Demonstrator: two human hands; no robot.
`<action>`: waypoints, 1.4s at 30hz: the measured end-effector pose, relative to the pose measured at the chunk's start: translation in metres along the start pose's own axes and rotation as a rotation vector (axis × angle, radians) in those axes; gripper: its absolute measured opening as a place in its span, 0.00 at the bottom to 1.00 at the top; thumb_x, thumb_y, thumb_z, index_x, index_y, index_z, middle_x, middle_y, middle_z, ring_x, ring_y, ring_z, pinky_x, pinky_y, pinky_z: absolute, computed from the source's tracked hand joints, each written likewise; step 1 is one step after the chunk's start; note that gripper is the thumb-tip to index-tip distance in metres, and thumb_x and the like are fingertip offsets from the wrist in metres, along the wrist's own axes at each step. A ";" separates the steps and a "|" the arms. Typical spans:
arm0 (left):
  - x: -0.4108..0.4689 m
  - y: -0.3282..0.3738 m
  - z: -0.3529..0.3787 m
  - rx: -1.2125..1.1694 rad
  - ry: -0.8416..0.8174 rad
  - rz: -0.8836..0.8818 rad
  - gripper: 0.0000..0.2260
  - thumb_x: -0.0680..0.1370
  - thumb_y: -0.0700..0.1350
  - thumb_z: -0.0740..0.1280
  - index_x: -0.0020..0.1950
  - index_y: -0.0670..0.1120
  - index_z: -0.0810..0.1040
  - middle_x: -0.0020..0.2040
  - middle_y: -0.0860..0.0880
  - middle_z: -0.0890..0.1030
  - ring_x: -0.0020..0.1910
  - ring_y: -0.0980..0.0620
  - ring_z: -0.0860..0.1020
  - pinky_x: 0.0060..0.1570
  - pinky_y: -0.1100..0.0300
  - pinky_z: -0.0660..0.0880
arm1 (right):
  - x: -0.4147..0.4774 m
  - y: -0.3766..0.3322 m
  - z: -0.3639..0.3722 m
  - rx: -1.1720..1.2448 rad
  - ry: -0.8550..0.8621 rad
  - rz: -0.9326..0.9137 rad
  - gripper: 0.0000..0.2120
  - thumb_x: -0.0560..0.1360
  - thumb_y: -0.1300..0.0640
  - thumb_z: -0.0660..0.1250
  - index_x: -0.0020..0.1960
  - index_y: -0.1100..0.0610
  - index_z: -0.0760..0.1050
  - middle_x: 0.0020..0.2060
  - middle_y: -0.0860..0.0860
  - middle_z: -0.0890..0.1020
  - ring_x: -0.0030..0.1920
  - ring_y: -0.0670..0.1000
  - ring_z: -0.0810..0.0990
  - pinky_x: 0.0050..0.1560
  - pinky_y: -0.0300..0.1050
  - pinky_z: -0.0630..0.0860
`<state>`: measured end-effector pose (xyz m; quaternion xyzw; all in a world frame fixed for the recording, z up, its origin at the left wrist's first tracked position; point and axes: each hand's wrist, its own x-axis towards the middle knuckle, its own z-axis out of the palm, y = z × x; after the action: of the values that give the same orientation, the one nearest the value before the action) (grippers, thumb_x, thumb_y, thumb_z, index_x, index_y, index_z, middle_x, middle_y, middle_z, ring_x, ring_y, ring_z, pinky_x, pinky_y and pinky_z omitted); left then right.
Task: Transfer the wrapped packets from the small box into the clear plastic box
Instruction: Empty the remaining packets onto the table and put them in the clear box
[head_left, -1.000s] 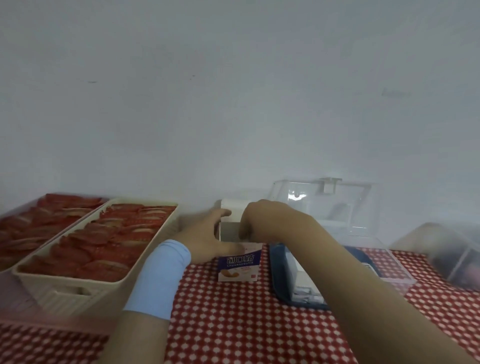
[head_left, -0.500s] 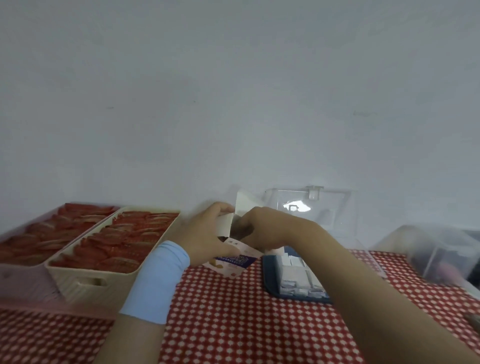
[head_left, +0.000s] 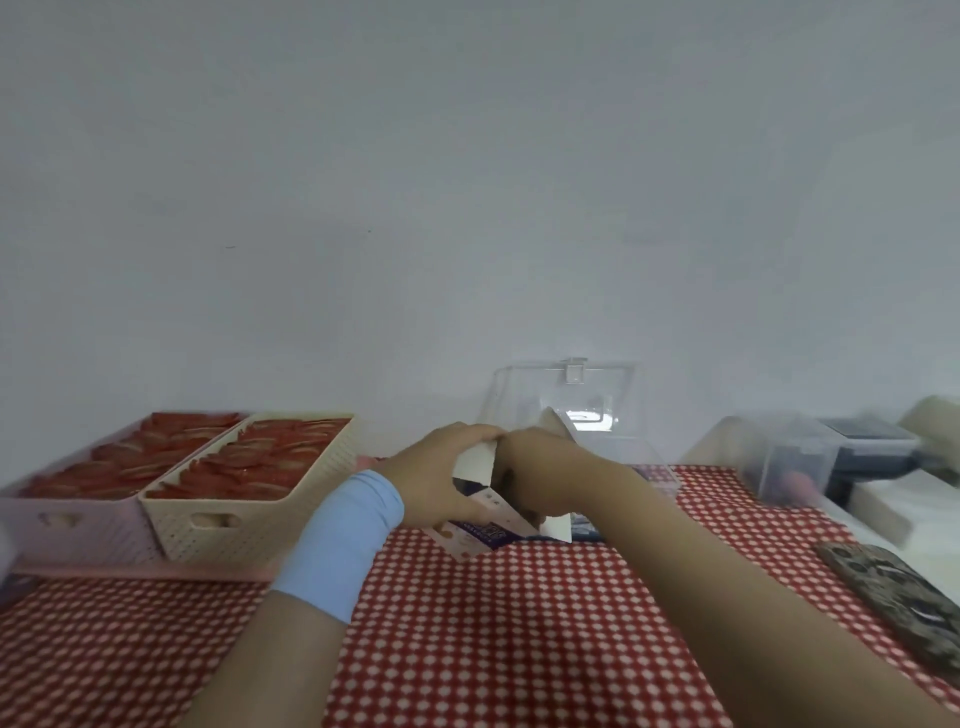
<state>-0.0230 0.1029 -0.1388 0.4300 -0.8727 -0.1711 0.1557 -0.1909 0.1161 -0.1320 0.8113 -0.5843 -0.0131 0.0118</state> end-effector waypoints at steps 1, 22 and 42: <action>-0.002 0.004 0.001 0.049 -0.021 0.002 0.38 0.73 0.49 0.75 0.78 0.58 0.59 0.74 0.55 0.66 0.72 0.53 0.65 0.71 0.54 0.67 | -0.006 0.002 0.002 0.060 0.005 0.002 0.17 0.74 0.62 0.67 0.30 0.46 0.74 0.31 0.42 0.77 0.35 0.45 0.76 0.50 0.44 0.77; 0.006 0.075 0.008 0.834 0.080 0.286 0.36 0.75 0.47 0.73 0.77 0.55 0.56 0.69 0.52 0.70 0.70 0.49 0.66 0.70 0.49 0.61 | -0.068 0.031 0.027 1.264 0.296 0.342 0.17 0.84 0.48 0.57 0.67 0.56 0.74 0.53 0.52 0.82 0.46 0.52 0.85 0.41 0.44 0.81; 0.002 0.040 -0.017 0.642 0.376 0.197 0.34 0.69 0.64 0.72 0.72 0.57 0.68 0.64 0.54 0.75 0.63 0.51 0.69 0.64 0.53 0.63 | -0.067 0.040 0.029 1.152 0.422 0.056 0.28 0.77 0.48 0.70 0.75 0.45 0.66 0.69 0.44 0.74 0.63 0.44 0.74 0.50 0.35 0.71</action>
<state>-0.0449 0.1216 -0.1063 0.3946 -0.8753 0.2087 0.1860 -0.2509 0.1674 -0.1594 0.6567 -0.5037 0.4660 -0.3129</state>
